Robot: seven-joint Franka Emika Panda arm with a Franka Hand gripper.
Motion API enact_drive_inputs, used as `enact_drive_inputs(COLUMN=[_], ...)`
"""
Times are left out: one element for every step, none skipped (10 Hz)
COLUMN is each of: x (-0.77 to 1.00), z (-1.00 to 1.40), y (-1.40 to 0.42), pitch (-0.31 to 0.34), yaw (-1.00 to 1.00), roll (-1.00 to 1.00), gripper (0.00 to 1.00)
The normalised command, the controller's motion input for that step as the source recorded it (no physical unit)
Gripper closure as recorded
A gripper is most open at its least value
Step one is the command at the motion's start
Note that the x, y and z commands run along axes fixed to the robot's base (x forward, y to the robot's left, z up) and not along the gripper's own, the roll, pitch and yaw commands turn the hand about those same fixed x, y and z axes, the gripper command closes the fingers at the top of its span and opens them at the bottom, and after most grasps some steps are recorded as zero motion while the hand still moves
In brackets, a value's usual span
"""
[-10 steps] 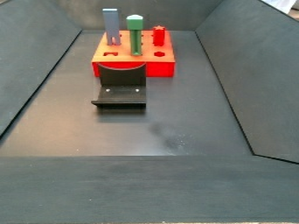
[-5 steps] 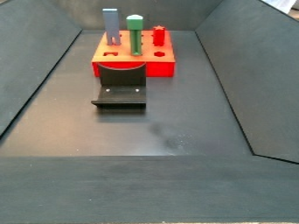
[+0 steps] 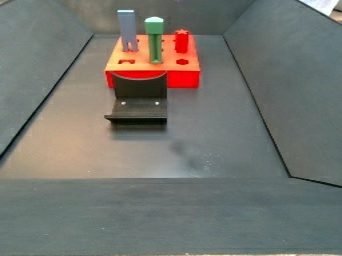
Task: Pick up the round object. Move up. Move to above the board. Insert the round object.
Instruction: Insert the round object.
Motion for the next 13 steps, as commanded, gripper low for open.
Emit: enact_drive_inputs(x=[0.96,0.96,0.95,0.94,0.79,0.7,0.61,0.5,0.51,0.51,0.45,0.28,0.04], z=[-0.22,-0.22,-0.22,-0.34,-0.42,-0.44,-0.47,-0.49,-0.47,-0.42,-0.4,-0.33,-0.21], y=[0.17,0.18,0.18,0.14,0.1,0.09,0.07,0.03,0.02,0.03,0.03,0.03,0.15], pitch=[0.06,0.066,0.059,0.027,0.0,-0.016,-0.037,-0.067,-0.059,-0.05,-0.083,-0.139,-0.141], yaw=[-0.16,-0.16,-0.17,-0.21,-0.26,-0.26,-0.24,-0.23,-0.22,-0.21,-0.23,-0.39,-0.41], roll=[0.06,0.06,0.06,0.05,0.03,0.05,0.09,0.15,0.19,0.19,0.16,0.04,0.0], gripper=[1.0,1.0,1.0,1.0,1.0,1.0,1.0,1.0,1.0,1.0,1.0,1.0,1.0])
